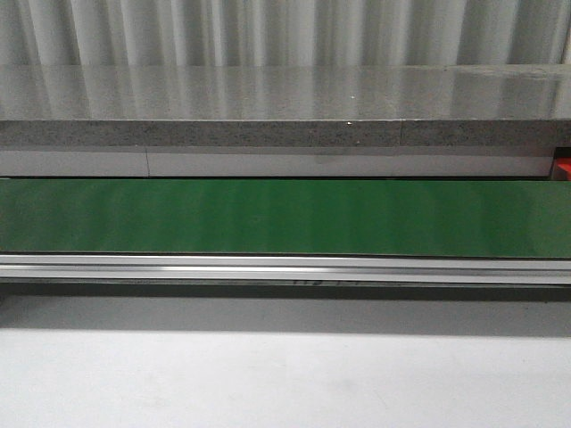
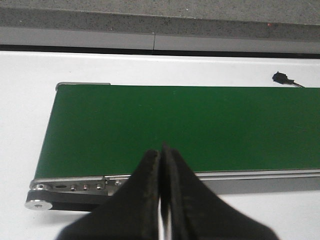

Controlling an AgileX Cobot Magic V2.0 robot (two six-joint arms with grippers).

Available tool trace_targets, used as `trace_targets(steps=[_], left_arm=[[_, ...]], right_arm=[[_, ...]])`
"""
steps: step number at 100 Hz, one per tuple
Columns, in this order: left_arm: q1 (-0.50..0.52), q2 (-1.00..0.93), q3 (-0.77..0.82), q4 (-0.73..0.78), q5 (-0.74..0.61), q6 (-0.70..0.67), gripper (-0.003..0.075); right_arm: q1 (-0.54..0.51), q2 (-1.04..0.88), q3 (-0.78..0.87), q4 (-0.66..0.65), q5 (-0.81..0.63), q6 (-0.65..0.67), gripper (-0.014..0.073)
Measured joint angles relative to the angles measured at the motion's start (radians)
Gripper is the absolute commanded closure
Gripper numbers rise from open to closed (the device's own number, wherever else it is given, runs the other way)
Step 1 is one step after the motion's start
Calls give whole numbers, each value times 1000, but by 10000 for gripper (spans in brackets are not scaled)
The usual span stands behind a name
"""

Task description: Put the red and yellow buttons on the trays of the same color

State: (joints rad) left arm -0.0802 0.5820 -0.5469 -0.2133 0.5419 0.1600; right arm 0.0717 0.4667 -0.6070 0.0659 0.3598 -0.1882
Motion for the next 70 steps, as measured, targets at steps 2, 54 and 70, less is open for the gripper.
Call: trace_targets(steps=[2, 54, 70], left_arm=[[0, 0, 0, 0, 0, 0, 741], [0, 0, 0, 0, 0, 0, 741], [0, 0, 0, -2, 0, 0, 741]], right_arm=[[0, -20, 22, -3, -18, 0, 652], [-43, -441, 580, -42, -336, 106, 652], [-91, -474, 632, -42, -342, 146, 652]])
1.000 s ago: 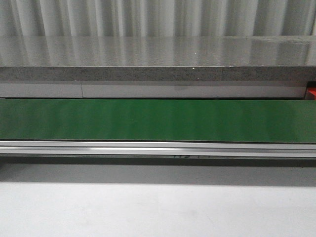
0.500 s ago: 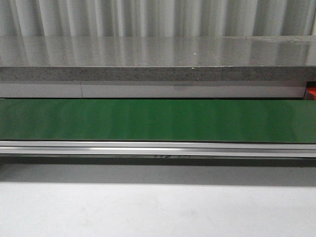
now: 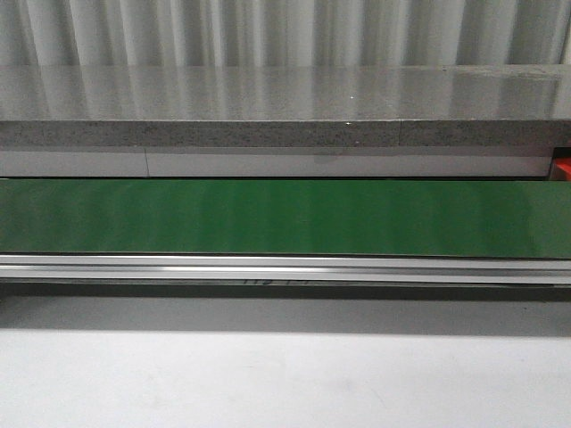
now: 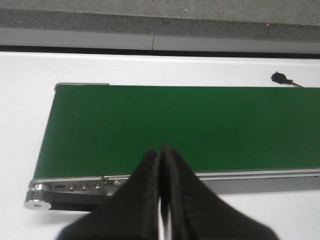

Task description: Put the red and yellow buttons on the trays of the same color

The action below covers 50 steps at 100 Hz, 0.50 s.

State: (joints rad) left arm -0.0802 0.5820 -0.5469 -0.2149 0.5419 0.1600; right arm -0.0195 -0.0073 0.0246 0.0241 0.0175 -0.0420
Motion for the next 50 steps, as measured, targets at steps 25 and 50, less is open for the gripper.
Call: trace_targets(steps=[25, 50], left_arm=[[0, 0, 0, 0, 0, 0, 741], [0, 0, 0, 0, 0, 0, 741]], right_arm=[[-2, 0, 4, -1, -18, 6, 652], [-2, 0, 4, -1, -18, 7, 652]])
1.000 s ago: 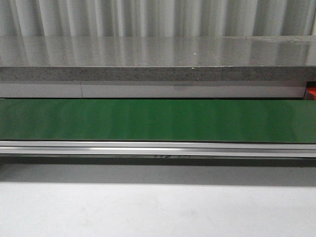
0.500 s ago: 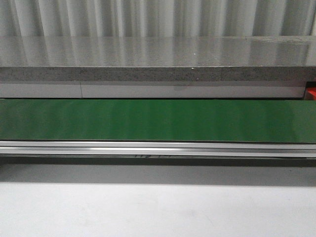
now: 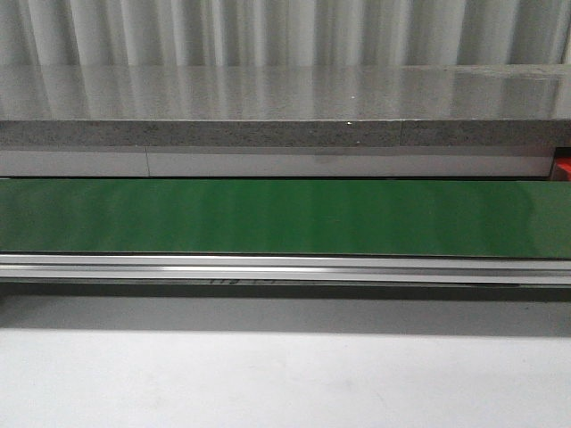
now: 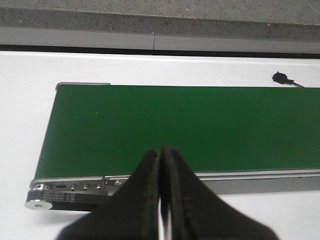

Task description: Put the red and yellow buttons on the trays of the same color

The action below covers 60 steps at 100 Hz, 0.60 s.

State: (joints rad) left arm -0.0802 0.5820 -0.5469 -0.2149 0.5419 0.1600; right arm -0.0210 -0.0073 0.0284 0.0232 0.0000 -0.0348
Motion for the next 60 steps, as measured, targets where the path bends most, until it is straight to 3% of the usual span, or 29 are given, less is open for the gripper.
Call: trace_targets(steps=[60], left_arm=[[0, 0, 0, 0, 0, 0, 741]], right_arm=[[0, 0, 0, 0, 7, 2, 652]])
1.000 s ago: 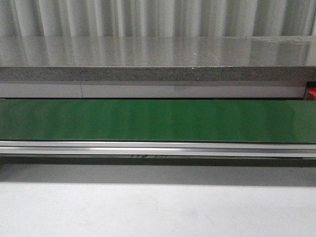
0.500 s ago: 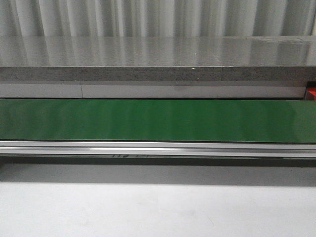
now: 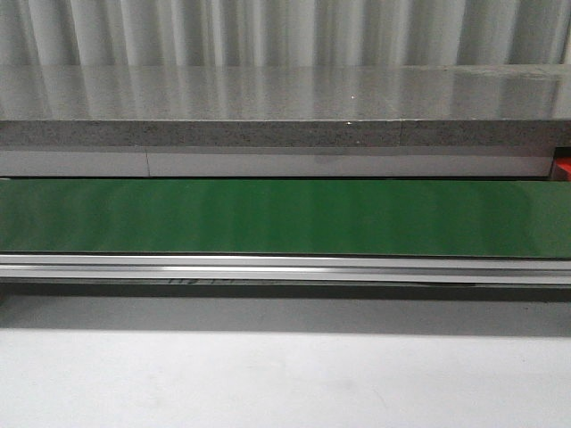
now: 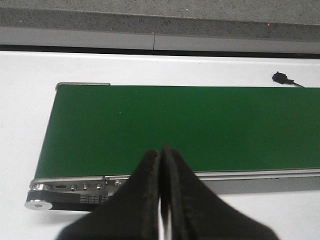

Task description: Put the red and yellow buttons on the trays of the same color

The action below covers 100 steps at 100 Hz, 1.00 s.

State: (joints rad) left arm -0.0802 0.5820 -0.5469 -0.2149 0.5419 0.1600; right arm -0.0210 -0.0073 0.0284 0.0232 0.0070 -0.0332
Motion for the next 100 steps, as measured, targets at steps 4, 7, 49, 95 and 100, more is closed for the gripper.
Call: trace_targets(steps=[4, 7, 49, 95, 100], left_arm=[[0, 0, 0, 4, 0, 4, 741], [0, 0, 0, 11, 0, 7, 741], [0, -72, 105, 67, -246, -5, 741], [0, -497, 500, 246, -451, -150, 741], [0, -545, 531, 248, -453, -154, 741]], right_arm=[[0, 0, 0, 0, 0, 0, 652], [0, 0, 0, 0, 0, 0, 652], [0, 0, 0, 0, 0, 1, 652], [0, 0, 0, -2, 0, 1, 652], [0, 0, 0, -2, 0, 1, 652]])
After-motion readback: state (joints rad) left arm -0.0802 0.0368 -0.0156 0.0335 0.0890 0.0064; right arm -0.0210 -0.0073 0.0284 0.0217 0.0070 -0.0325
